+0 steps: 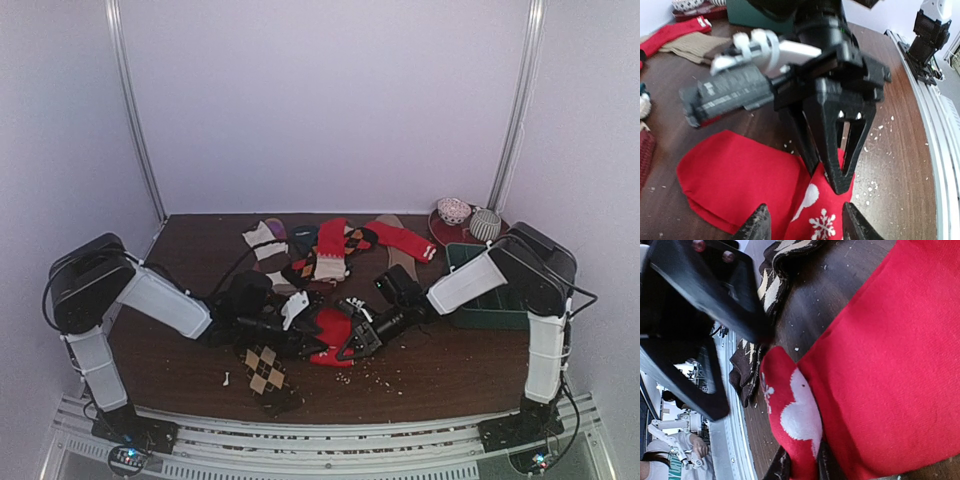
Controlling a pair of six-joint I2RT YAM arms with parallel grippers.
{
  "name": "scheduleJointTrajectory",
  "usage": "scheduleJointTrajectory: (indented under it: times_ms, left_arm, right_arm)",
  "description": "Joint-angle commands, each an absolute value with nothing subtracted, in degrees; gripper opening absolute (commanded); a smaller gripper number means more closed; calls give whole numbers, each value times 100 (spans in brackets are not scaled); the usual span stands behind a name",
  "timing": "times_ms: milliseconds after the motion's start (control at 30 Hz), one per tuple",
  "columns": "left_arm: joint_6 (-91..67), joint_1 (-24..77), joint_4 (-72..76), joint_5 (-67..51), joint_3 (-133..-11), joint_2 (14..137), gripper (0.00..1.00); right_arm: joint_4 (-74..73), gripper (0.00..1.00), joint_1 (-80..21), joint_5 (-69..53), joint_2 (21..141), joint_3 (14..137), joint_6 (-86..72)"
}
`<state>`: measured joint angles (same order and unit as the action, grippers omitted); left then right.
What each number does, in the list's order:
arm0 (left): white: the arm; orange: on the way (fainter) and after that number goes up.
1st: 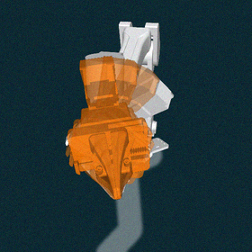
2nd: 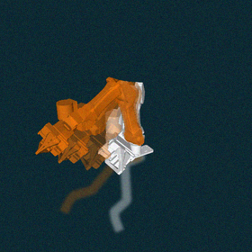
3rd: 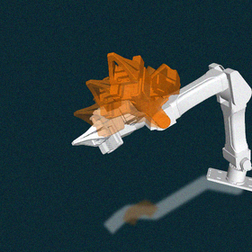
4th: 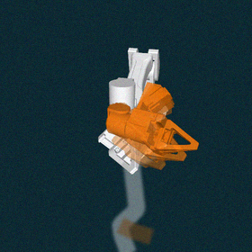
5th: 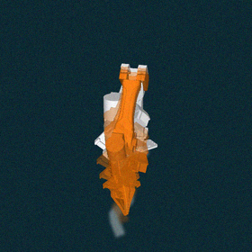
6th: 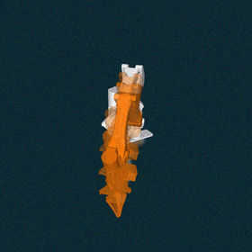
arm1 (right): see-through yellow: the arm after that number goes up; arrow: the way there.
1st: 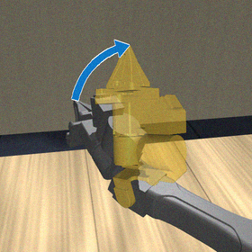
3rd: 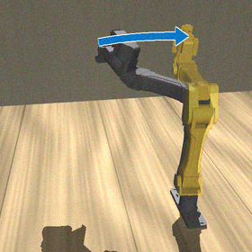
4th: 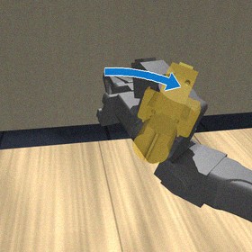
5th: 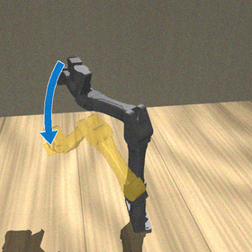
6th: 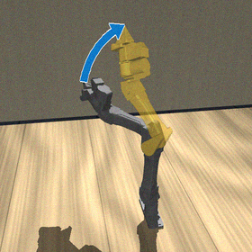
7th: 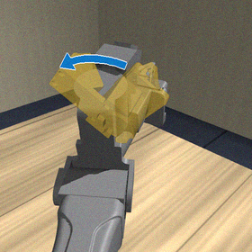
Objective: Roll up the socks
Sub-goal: Roll a pair of socks at the center of the board.
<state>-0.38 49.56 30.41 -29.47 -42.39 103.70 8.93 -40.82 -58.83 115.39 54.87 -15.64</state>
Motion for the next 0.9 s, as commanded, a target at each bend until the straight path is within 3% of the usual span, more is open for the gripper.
scheduleJointTrajectory:
  times_ms: [0, 333, 533, 633, 700, 867]
  left_arm:
    - [84, 4968, 3416, -3373, -4481, 10745, 49]
    - [-101, 4970, 3431, -3682, -4347, 10953, 42]
    - [-184, 4975, 3446, -3674, -4412, 11173, 47]
    - [-183, 4979, 3404, -3685, -4450, 11246, 45]
    - [-212, 4975, 3415, -3708, -4467, 11257, 36]
    - [-354, 4976, 3438, -3645, -4490, 11263, 0]
  right_arm:
    - [-533, 16, -4074, -5212, 12036, 5306, -1567]
    - [-549, 16, -4035, -5143, 12089, 5367, -1517]
    - [-660, 16, -4017, -5110, 12097, 5396, -1392]
    - [-652, 16, -4000, -5089, 12085, 5388, -1380]
    - [-637, 16, -3991, -5068, 12083, 5378, -1388]
    - [-611, 16, -3990, -4978, 12061, 5375, -1389]
